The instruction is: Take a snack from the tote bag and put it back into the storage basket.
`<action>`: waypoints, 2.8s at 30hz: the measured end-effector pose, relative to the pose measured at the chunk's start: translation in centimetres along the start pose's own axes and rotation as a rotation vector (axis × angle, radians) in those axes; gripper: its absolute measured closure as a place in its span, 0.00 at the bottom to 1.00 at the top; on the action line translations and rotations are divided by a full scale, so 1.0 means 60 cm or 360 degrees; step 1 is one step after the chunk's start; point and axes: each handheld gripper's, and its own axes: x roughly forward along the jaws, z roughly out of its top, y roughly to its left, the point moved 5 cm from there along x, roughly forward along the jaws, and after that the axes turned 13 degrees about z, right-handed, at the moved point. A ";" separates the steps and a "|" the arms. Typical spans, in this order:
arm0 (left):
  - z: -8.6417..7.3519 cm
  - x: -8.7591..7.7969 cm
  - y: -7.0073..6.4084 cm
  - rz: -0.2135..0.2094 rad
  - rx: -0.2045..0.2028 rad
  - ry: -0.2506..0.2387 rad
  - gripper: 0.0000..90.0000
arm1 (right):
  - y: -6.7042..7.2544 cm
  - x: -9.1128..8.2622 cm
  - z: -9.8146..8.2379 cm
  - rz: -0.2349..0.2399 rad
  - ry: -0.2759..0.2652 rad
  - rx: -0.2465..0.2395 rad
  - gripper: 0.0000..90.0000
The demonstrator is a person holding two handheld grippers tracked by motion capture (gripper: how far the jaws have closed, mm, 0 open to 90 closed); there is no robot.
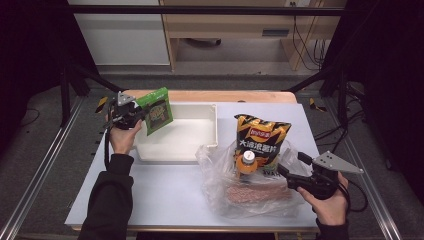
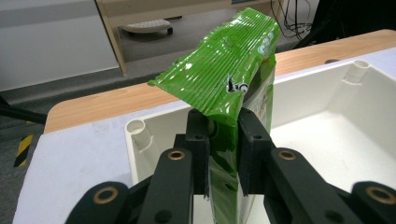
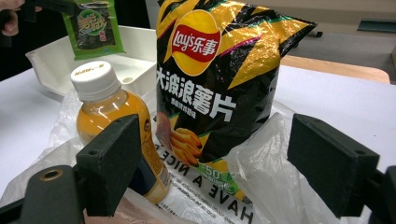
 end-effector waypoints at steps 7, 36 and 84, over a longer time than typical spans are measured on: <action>-0.009 0.018 0.009 0.0006 -0.0016 0.0035 0.85 | 0.000 0.004 -0.002 0.0009 0.0018 0.0001 0.19; -0.032 0.040 0.014 0.0050 -0.0048 0.0178 0.61 | 0.000 0.009 -0.005 0.0006 0.0036 0.0004 0.19; -0.037 -0.082 0.008 0.0008 -0.0128 0.0018 0.55 | 0.004 0.010 -0.002 0.0033 -0.0002 -0.0020 0.24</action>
